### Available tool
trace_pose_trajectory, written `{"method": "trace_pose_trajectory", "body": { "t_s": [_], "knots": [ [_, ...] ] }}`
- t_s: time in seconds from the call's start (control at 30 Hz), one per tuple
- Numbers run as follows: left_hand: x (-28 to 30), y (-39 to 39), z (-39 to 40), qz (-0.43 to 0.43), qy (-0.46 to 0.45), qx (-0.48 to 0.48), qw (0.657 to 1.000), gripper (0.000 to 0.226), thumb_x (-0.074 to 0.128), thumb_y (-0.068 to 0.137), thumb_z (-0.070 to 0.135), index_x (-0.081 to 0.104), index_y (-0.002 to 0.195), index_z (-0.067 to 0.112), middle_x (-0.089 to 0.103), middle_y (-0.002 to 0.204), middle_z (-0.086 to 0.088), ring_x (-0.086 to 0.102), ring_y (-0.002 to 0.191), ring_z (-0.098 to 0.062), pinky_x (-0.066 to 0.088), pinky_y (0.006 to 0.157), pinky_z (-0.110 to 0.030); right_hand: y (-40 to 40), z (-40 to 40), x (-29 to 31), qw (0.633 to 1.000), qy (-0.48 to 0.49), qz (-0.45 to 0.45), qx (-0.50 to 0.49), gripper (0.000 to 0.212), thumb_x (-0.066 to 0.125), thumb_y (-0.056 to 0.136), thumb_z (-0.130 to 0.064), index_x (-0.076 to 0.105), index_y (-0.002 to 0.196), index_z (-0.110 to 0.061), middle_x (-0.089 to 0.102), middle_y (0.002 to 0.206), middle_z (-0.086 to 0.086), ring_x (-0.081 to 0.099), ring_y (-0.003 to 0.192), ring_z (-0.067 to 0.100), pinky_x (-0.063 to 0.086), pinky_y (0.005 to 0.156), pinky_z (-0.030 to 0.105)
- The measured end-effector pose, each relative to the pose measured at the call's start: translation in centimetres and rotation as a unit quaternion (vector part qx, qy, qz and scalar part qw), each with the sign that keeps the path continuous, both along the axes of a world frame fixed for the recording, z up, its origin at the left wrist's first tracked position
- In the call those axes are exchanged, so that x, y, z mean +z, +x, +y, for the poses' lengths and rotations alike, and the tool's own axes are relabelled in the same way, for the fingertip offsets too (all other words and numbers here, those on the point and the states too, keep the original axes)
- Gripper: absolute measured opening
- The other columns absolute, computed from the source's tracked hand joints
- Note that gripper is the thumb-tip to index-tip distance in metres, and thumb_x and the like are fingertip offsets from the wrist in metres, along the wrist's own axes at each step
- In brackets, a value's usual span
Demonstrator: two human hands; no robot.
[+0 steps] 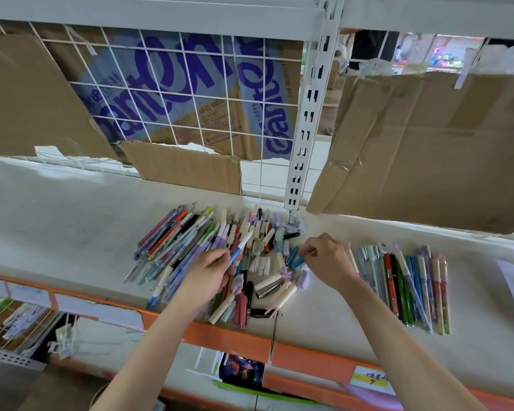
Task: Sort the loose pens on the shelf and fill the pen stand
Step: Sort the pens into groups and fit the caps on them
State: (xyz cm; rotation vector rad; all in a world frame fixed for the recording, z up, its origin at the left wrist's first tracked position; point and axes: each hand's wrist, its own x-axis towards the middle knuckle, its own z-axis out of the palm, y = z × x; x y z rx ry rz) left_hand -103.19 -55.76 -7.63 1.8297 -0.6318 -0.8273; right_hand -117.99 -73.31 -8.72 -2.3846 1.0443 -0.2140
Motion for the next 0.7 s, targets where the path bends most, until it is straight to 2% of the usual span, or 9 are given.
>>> {"method": "trace_pose_trajectory", "body": {
  "t_s": [0.07,0.13,0.23,0.33,0.4,0.57,0.63,0.7],
  "knots": [
    [0.0,0.0,0.0,-0.01,0.008,0.006,1.0,0.023,0.04,0.099,0.009,0.064,0.101,0.009,0.053,0.068,0.0,0.037,0.051,-0.011,0.025,0.044,-0.019,0.3,0.0,0.0,1.0,-0.006,-0.008,-0.006,0.024,0.047,0.091,-0.003,0.069,0.098,-0.009,0.05,0.103,0.002,0.047,0.087,0.012,0.023,0.069,-0.01],
    [0.1,-0.1,0.1,-0.016,0.012,0.016,1.0,0.02,0.044,0.097,0.01,0.062,0.093,0.019,0.055,0.069,0.001,0.038,0.054,-0.013,0.026,0.048,-0.023,0.9,0.2,0.0,0.999,0.001,-0.041,-0.009,0.019,0.049,0.09,-0.002,0.066,0.095,-0.007,0.051,0.101,0.002,0.054,0.09,0.017,0.037,0.068,0.004],
    [0.1,-0.1,0.1,-0.021,0.015,0.023,0.999,0.019,0.047,0.096,0.011,0.06,0.088,0.022,0.056,0.069,0.002,0.039,0.057,-0.017,0.026,0.049,-0.026,2.7,0.0,-0.3,0.997,-0.004,-0.08,-0.022,0.018,0.05,0.092,-0.003,0.063,0.104,-0.006,0.055,0.108,0.008,0.058,0.095,0.023,0.048,0.078,0.026],
    [0.3,-0.3,0.1,0.005,0.017,0.035,0.999,0.02,0.046,0.097,0.008,0.062,0.093,0.019,0.056,0.066,0.001,0.04,0.053,-0.013,0.028,0.047,-0.024,4.6,-1.0,-0.7,0.997,-0.022,-0.064,-0.03,0.024,0.047,0.096,-0.012,0.059,0.116,-0.007,0.05,0.118,0.01,0.054,0.103,0.023,0.045,0.085,0.029],
    [0.5,-0.4,0.1,0.044,0.011,0.049,0.998,0.023,0.044,0.097,0.005,0.063,0.093,0.016,0.053,0.062,-0.001,0.039,0.047,-0.01,0.028,0.042,-0.019,5.2,-1.6,-1.0,0.999,-0.024,-0.033,-0.024,0.024,0.048,0.097,-0.016,0.06,0.116,-0.007,0.048,0.117,0.012,0.05,0.107,0.023,0.045,0.088,0.031],
    [0.4,-0.2,0.5,0.124,-0.022,0.052,0.991,0.025,0.039,0.096,-0.001,0.063,0.104,-0.002,0.051,0.052,-0.003,0.04,0.042,-0.01,0.029,0.038,-0.018,5.3,-2.0,-0.8,1.0,-0.02,-0.018,-0.006,0.012,0.054,0.092,-0.01,0.059,0.082,-0.006,0.054,0.097,0.008,0.051,0.1,0.023,0.048,0.083,0.034],
    [0.6,-0.3,0.8,0.134,-0.034,0.045,0.989,0.023,0.039,0.095,-0.004,0.061,0.101,-0.009,0.051,0.054,-0.006,0.042,0.041,-0.011,0.031,0.038,-0.018,5.0,-2.0,-0.6,0.999,-0.019,-0.049,-0.016,0.014,0.053,0.091,-0.005,0.06,0.081,0.001,0.062,0.092,0.014,0.056,0.088,0.024,0.05,0.074,0.035],
    [0.8,-0.5,0.8,0.141,-0.041,0.041,0.988,0.021,0.041,0.095,-0.004,0.061,0.094,-0.006,0.051,0.056,-0.009,0.046,0.042,-0.011,0.035,0.041,-0.018,4.5,-1.5,0.0,0.993,0.01,-0.112,-0.039,0.013,0.051,0.094,-0.009,0.061,0.095,-0.001,0.064,0.094,0.011,0.056,0.083,0.021,0.046,0.072,0.029]
  ]
}}
